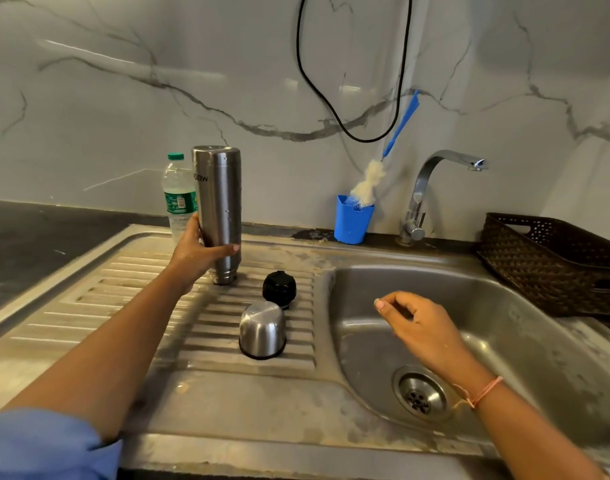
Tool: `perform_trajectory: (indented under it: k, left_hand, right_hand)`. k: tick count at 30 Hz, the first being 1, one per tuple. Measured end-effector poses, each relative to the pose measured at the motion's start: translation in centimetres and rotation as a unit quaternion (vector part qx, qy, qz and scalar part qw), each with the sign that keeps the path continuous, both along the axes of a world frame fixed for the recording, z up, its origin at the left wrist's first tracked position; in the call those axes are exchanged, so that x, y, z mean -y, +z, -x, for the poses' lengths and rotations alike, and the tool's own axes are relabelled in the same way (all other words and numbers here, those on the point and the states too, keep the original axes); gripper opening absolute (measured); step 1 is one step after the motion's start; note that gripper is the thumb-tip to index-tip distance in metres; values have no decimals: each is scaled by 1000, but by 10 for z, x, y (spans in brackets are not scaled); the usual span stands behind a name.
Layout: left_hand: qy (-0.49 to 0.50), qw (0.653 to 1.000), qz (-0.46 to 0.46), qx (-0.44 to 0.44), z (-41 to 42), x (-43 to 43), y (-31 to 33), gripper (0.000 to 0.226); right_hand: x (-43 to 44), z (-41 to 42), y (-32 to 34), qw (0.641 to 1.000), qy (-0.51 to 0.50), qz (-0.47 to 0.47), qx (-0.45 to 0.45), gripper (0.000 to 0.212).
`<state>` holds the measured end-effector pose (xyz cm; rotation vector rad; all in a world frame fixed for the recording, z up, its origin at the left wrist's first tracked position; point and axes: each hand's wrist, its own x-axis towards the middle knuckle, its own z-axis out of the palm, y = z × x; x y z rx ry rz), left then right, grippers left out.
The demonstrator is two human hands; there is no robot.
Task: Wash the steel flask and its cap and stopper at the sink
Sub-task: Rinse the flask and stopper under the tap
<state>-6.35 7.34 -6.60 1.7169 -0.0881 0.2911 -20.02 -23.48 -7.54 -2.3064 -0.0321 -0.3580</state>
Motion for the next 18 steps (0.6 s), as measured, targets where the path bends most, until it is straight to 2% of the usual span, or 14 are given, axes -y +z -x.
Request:
perform_trajectory:
  k: [5, 9, 13, 16, 18]
  left_hand:
    - [-6, 1000, -8, 3, -1, -1, -3, 85]
    - [-33, 999, -23, 3, -1, -3, -1, 112]
    - [-2, 999, -31, -27, -3, -4, -1, 128]
    - [40, 998, -39, -35, -2, -9, -3, 124]
    - [57, 997, -37, -33, 3, -14, -5, 110]
  right_hand:
    - [0, 1, 1, 1000, 3, -5, -3, 23]
    - [-1, 3, 2, 1000, 4, -7, 2, 23]
    - [0, 4, 2, 1000, 6, -5, 3, 23]
    - [0, 5, 3, 1000, 6, -4, 0, 23]
    - [0, 6, 3, 1000, 8, 1, 0, 23]
